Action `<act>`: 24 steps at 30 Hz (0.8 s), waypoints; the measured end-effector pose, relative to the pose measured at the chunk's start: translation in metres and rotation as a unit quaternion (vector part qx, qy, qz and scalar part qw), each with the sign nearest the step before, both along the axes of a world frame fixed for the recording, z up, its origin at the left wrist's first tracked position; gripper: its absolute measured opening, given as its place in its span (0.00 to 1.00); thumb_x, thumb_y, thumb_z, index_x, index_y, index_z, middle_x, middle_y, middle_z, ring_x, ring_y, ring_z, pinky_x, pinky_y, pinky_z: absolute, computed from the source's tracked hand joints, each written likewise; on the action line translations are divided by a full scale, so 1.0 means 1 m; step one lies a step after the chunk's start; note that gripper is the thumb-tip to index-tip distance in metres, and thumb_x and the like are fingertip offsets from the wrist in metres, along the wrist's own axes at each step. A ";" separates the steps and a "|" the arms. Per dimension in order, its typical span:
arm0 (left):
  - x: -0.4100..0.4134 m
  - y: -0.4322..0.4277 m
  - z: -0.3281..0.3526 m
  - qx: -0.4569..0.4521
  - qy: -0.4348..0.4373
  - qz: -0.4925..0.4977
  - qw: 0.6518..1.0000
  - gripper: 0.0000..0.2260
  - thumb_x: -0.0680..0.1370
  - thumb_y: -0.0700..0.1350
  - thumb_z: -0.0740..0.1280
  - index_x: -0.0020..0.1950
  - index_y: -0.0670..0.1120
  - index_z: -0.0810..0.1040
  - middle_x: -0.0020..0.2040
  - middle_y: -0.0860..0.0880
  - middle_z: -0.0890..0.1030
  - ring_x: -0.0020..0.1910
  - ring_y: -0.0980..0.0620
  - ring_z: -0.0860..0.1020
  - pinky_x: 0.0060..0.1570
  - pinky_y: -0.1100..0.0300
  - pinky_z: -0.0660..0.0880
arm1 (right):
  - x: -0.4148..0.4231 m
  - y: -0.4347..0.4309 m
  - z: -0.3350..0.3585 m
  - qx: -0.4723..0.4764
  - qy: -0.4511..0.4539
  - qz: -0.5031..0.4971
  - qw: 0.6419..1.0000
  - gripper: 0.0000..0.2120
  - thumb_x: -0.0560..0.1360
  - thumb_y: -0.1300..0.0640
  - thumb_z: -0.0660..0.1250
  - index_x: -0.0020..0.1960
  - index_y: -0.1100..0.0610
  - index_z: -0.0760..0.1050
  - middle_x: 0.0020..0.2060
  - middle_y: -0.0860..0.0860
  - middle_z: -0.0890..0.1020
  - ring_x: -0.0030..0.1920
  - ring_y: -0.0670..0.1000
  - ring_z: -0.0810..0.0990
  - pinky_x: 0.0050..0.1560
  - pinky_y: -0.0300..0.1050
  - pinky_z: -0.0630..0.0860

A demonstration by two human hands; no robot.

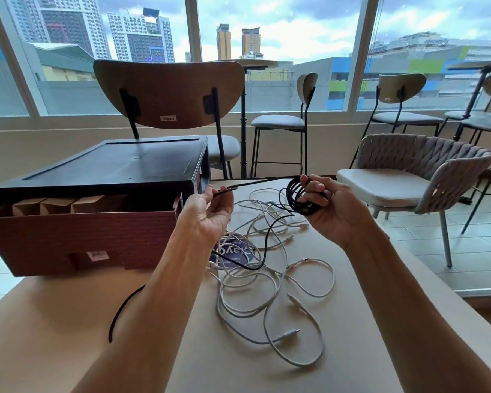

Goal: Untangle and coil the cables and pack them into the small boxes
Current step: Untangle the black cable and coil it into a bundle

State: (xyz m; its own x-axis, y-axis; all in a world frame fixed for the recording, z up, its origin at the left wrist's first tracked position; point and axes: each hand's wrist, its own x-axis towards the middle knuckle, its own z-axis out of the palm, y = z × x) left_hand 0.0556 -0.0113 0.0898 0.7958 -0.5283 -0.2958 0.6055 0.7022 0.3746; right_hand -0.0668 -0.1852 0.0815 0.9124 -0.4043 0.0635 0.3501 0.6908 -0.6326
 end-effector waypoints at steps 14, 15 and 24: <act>-0.009 0.001 -0.014 0.329 -0.497 0.095 0.797 0.10 0.83 0.34 0.58 0.56 0.44 0.77 0.48 0.47 0.85 0.28 0.60 0.70 0.27 0.67 0.68 | -0.009 -0.006 0.008 0.017 -0.019 -0.035 0.999 0.08 0.81 0.63 0.57 0.45 0.62 0.71 0.27 0.47 0.71 0.22 0.44 0.63 0.31 0.37 0.75; -0.008 -0.001 -0.017 0.377 -0.527 0.097 0.755 0.11 0.83 0.35 0.57 0.57 0.45 0.77 0.49 0.47 0.84 0.28 0.61 0.72 0.28 0.67 0.69 | -0.009 -0.006 0.008 0.009 -0.017 -0.028 0.999 0.07 0.81 0.63 0.57 0.45 0.61 0.70 0.28 0.47 0.71 0.23 0.44 0.63 0.34 0.38 0.76; -0.012 -0.003 -0.026 0.514 -0.625 -0.009 0.588 0.10 0.84 0.39 0.60 0.61 0.43 0.78 0.44 0.48 0.84 0.26 0.65 0.74 0.25 0.72 0.66 | -0.013 -0.005 0.011 -0.015 -0.060 -0.018 0.998 0.07 0.80 0.62 0.56 0.49 0.62 0.71 0.36 0.52 0.79 0.28 0.45 0.73 0.49 0.40 0.75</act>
State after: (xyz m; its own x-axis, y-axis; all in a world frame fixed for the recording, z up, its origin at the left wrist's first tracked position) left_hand 0.0440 -0.0146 0.0637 0.7274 -0.5934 0.3446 -0.5905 -0.2853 0.7549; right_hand -0.0795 -0.1901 0.0923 0.8823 -0.4332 0.1843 0.4493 0.6580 -0.6043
